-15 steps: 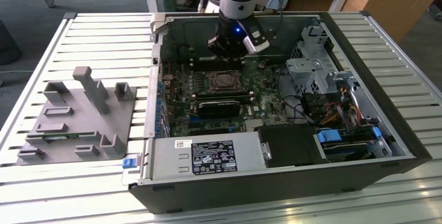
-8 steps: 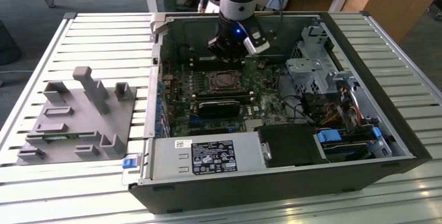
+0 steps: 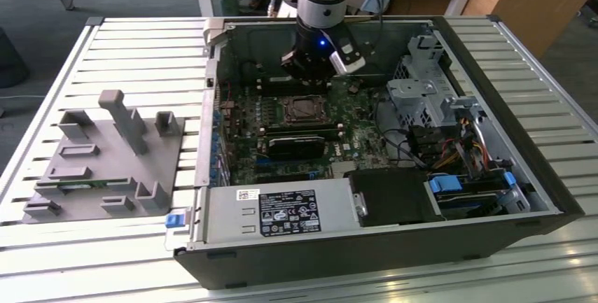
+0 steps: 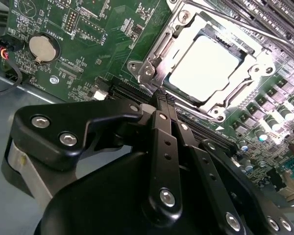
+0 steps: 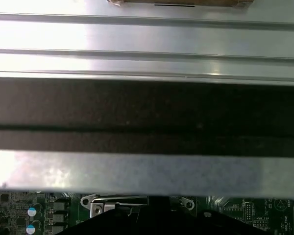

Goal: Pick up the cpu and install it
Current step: 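Install the first cpu locking lever, then install the second cpu locking lever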

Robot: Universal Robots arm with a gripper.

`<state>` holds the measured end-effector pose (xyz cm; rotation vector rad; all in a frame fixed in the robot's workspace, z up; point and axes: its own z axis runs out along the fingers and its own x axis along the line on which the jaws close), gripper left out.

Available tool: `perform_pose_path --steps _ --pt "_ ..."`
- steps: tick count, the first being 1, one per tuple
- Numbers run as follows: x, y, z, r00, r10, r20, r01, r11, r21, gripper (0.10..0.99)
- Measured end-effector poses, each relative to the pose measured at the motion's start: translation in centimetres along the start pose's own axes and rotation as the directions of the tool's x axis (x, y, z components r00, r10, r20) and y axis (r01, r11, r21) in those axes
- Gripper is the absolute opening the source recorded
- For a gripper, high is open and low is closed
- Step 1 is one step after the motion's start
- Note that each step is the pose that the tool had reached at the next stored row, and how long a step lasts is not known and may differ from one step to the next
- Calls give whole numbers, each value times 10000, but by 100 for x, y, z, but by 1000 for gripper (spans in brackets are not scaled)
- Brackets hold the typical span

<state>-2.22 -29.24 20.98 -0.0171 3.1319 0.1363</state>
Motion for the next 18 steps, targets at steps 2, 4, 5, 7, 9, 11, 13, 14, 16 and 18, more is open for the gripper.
perform_pose_path --steps 2,4,5,7,9,11,13,14,16,18 --pt "0 -4 0 10000 0 0 0 10000 -1 106" --pt "0 -9 -1 10000 0 -1 0 10000 1 106" --pt "0 -11 -1 10000 -1 0 1 10000 0 106" --pt "0 -17 -2 10000 0 -1 0 10000 1 106" --pt "0 -24 -2 10000 0 -1 0 10000 0 106" --pt "0 -29 -2 10000 0 0 0 10000 -1 106" --pt "0 -34 -2 10000 0 0 0 10000 0 106" --pt "0 -35 -3 10000 1 0 -1 10000 4 106" --pt "4 -37 -3 10000 -2 13 2 10000 25 106" --pt "5 -43 -4 10000 -2 13 2 10000 26 106"
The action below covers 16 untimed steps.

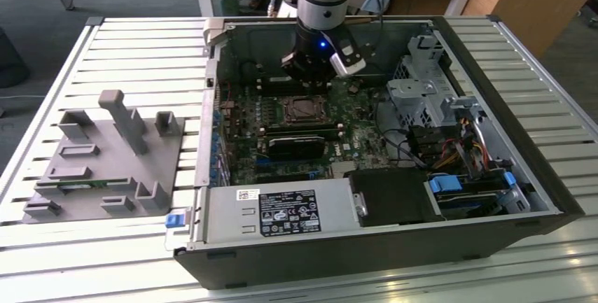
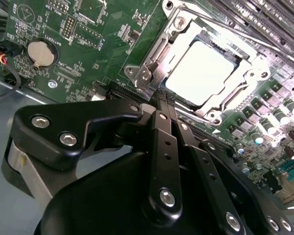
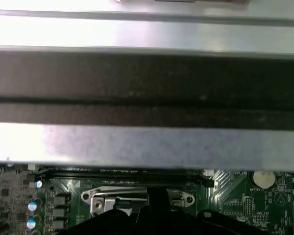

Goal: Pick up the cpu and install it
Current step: 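Install the second cpu locking lever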

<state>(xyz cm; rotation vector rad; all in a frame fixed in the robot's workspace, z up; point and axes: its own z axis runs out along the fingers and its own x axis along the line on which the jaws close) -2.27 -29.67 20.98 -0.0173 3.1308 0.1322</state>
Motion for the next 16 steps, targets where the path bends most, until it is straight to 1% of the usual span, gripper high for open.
perform_pose_path --steps 8,16 --pt "0 -17 -2 10000 1 -1 -1 10000 1 106" --pt "-1 -13 -48 10000 0 1 0 10000 -2 106"
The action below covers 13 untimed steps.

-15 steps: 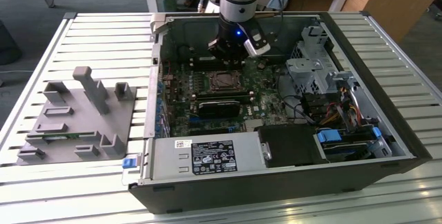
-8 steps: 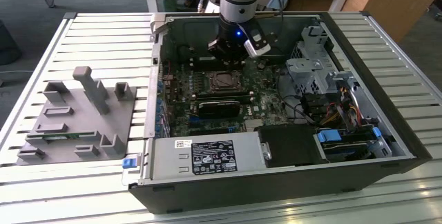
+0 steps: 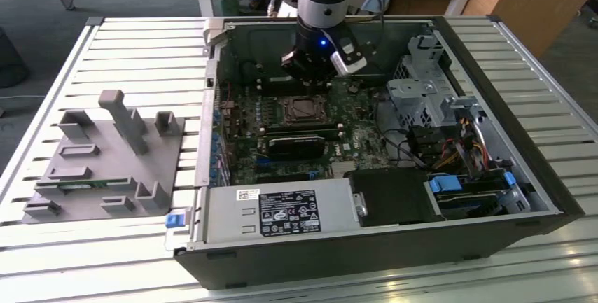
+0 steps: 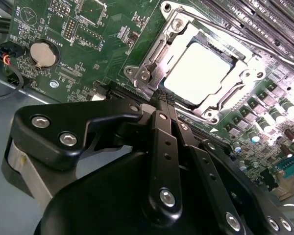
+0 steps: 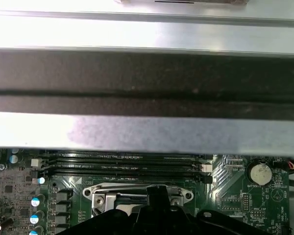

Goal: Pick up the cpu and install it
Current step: 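Install the second cpu locking lever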

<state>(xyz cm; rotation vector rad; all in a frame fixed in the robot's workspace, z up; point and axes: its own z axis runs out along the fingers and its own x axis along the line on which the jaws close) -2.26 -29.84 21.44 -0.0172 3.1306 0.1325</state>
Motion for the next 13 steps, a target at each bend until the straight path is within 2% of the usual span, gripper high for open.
perform_pose_path --steps 13 --pt "0 0 -17 10000 1 -10 -1 10000 1 106"
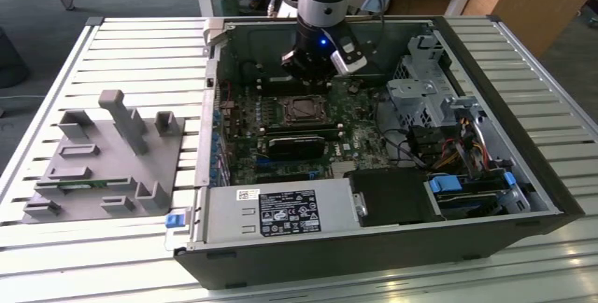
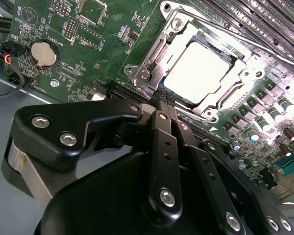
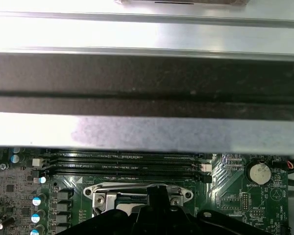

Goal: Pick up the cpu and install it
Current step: 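Install the second cpu locking lever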

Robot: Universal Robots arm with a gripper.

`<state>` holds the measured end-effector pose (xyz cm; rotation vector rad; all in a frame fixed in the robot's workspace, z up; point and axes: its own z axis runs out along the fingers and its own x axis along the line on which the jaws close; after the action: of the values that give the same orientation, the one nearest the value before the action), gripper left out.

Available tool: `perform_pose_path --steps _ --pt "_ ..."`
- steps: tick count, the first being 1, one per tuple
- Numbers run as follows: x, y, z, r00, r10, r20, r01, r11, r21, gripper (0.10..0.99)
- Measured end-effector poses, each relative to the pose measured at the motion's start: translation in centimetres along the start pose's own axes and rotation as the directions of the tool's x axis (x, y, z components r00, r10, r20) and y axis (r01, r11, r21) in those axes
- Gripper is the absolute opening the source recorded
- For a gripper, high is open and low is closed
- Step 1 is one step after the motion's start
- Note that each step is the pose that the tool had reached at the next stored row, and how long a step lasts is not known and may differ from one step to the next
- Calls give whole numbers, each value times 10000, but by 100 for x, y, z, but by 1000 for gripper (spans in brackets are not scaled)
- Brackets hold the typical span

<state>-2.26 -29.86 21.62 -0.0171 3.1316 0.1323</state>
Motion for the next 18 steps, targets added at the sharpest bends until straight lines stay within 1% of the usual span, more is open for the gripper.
perform_pose_path --steps 7,12,15,18 --pt "0 4 -50 10000 0 0 0 10000 0 106" --pt "-1 9 -99 10000 0 1 0 10000 -1 106" --pt "-1 13 -150 10000 0 0 0 10000 0 106" --pt "-2 19 -230 10000 0 0 0 10000 0 106"
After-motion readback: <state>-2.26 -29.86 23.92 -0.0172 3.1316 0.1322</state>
